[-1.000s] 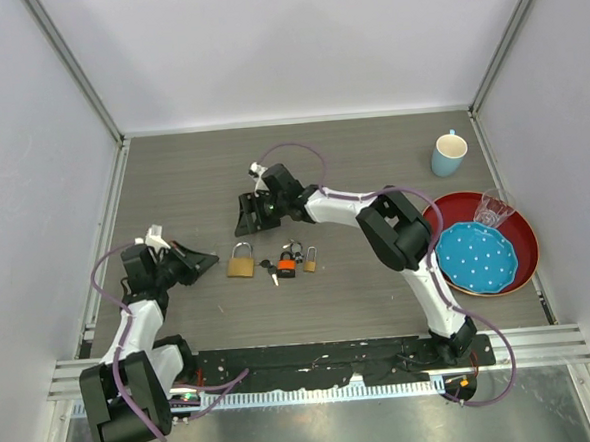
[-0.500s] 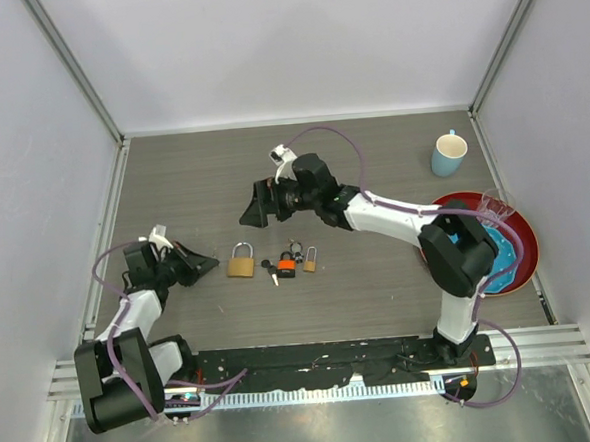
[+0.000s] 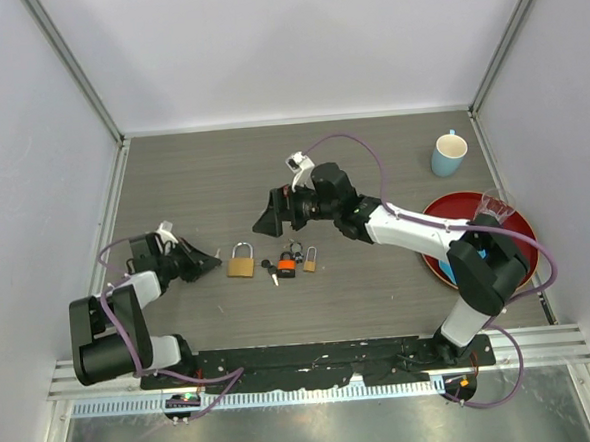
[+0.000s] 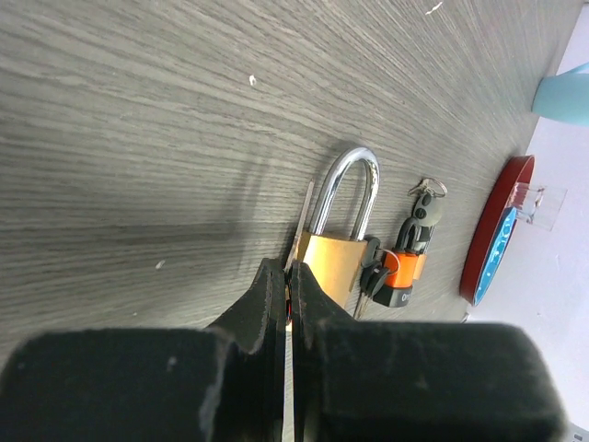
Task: Lock with the key
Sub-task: Place the key at the center of the board.
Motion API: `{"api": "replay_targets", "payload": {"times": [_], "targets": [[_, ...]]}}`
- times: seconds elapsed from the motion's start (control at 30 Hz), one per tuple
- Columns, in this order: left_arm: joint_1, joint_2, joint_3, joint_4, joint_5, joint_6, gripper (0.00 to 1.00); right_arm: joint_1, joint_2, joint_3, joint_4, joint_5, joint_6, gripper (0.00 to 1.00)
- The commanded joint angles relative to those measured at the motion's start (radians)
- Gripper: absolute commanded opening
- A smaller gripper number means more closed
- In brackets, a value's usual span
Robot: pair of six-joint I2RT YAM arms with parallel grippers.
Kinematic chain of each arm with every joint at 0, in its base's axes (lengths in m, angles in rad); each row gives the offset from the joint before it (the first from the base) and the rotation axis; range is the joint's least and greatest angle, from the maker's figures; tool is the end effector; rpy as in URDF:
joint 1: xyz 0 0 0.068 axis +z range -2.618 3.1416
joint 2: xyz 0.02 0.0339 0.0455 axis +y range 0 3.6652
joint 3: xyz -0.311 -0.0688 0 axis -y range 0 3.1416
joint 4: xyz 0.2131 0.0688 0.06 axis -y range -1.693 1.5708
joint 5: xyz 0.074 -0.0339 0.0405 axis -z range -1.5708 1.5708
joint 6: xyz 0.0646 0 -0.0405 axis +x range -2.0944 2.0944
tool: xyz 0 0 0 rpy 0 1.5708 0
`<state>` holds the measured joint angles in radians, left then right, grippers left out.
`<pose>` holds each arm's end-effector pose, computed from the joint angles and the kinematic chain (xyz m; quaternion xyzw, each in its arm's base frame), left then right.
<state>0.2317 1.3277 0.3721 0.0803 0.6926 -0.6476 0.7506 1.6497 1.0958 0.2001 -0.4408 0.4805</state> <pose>0.2006 0.0050 0.1810 -0.2717 0.8495 -0.3784 0.2478 0.2602 0.2804 0.3166 -0.2316 0.7765 0.4685 0.3518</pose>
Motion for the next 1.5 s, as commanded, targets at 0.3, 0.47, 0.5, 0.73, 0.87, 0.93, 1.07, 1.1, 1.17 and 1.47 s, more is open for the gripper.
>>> {"api": "replay_targets", "payload": {"times": [0.3,0.47,0.5,0.73,0.87,0.93,1.07,1.1,1.17,1.47], "targets": [[-0.045,0.050,0.071,0.036,0.010,0.025,0.44,0.000,-0.088,-0.034,0.047,0.025,-0.002,0.97],[-0.046,-0.013,0.047,0.010,-0.040,0.029,0.66,-0.003,-0.097,-0.034,0.042,0.024,0.000,0.97],[-0.046,-0.028,0.047,0.010,-0.045,0.029,0.69,-0.002,-0.097,-0.034,0.041,0.022,-0.003,0.97],[-0.045,-0.038,0.045,0.009,-0.044,0.028,0.80,-0.003,-0.084,-0.016,0.033,0.013,0.004,0.98],[-0.045,-0.070,0.037,0.021,-0.038,0.026,0.90,-0.002,-0.056,-0.001,0.021,0.010,0.010,0.99],[-0.045,-0.093,0.031,0.035,-0.033,0.019,0.91,-0.002,-0.047,0.004,0.018,0.016,0.012,1.00],[-0.045,-0.181,0.024,0.044,-0.031,-0.009,0.93,-0.014,-0.044,0.001,0.016,0.022,0.030,1.00],[-0.045,-0.197,0.024,0.044,-0.031,-0.015,0.95,-0.017,-0.047,-0.001,0.016,0.027,0.033,1.00],[-0.043,-0.231,0.030,0.029,-0.039,-0.033,1.00,-0.022,-0.056,-0.004,0.003,0.039,0.036,1.00],[-0.045,-0.403,0.065,-0.036,-0.025,-0.096,1.00,-0.102,-0.100,-0.027,-0.129,0.108,0.078,0.99]]}}
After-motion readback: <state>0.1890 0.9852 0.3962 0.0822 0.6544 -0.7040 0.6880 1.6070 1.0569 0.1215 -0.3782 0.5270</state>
